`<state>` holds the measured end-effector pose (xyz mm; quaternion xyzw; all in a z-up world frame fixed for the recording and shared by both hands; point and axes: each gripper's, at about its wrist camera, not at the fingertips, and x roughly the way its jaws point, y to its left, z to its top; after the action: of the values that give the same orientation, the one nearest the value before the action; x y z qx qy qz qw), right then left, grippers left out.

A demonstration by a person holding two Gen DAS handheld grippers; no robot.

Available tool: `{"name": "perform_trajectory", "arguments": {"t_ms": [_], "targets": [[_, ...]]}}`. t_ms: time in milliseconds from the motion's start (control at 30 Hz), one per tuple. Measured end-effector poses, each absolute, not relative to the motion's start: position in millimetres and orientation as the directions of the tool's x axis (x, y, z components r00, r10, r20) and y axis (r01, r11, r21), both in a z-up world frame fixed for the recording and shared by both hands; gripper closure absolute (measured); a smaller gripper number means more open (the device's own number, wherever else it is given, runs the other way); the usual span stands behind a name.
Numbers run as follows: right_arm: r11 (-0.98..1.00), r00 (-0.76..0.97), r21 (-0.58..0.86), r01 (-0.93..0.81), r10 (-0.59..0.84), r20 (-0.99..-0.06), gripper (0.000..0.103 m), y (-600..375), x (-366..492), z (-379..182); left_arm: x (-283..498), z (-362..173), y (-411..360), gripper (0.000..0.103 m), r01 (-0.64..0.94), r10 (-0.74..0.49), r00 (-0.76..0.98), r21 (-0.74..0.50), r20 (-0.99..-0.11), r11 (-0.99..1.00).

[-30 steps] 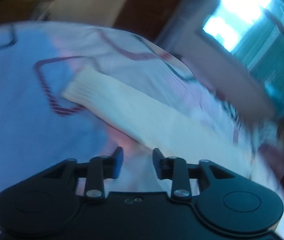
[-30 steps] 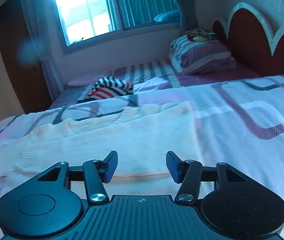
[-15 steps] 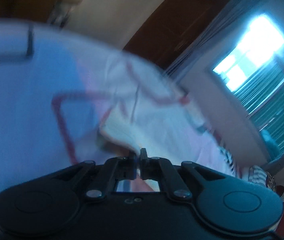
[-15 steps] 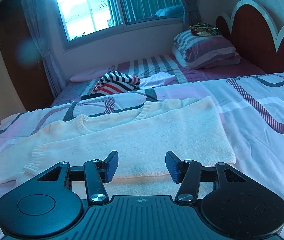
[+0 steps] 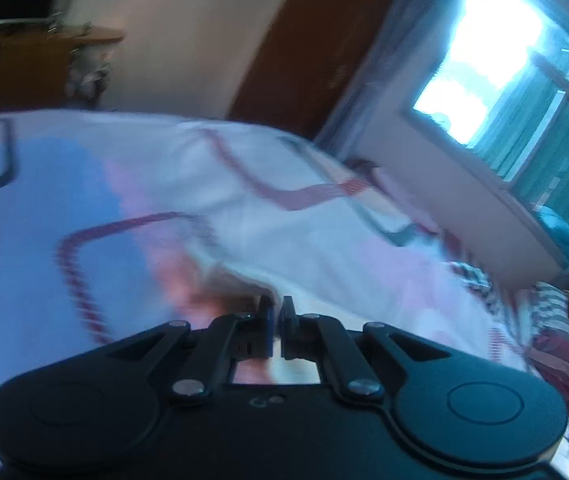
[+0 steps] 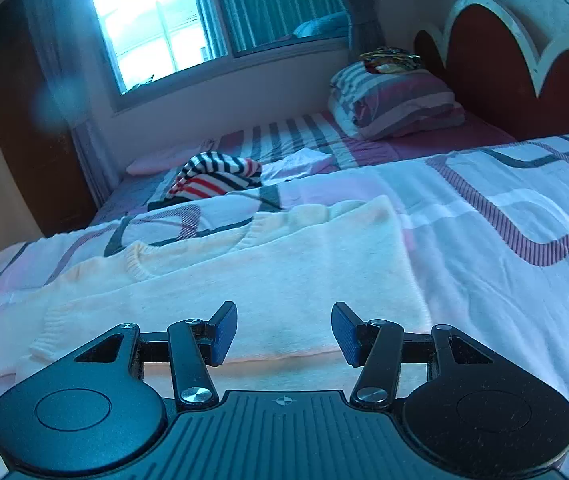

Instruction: Fold small clothes

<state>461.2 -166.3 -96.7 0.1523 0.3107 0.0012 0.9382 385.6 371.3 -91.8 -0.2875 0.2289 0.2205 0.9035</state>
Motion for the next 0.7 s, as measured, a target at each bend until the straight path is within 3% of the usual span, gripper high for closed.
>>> {"name": "perform_trajectory", "arguments": {"t_ms": [267,467,700], "targets": [[0.939,0.825,0.32,0.129,0.077,-0.56,0.05,-202.8,453.1,-92.6,448.7,-55.5,232.1,0.101,-0.234,0.052,0.87,-0.318,-0.49,0.919],[0.92,0.832,0.357,0.165,0.065,-0.551,0.05,-234.5,443.2,-94.2,492.5,-53.2,84.8,0.101,0.039,-0.098,0.848,-0.122,-0.521,0.992],[0.9,0.845,0.394,0.186,0.058,-0.532,0.05,-270.4,432.8,-93.3,500.9,-69.8,-34.5,0.101,0.238,-0.229,0.798,-0.056,-0.557,0.97]]}}
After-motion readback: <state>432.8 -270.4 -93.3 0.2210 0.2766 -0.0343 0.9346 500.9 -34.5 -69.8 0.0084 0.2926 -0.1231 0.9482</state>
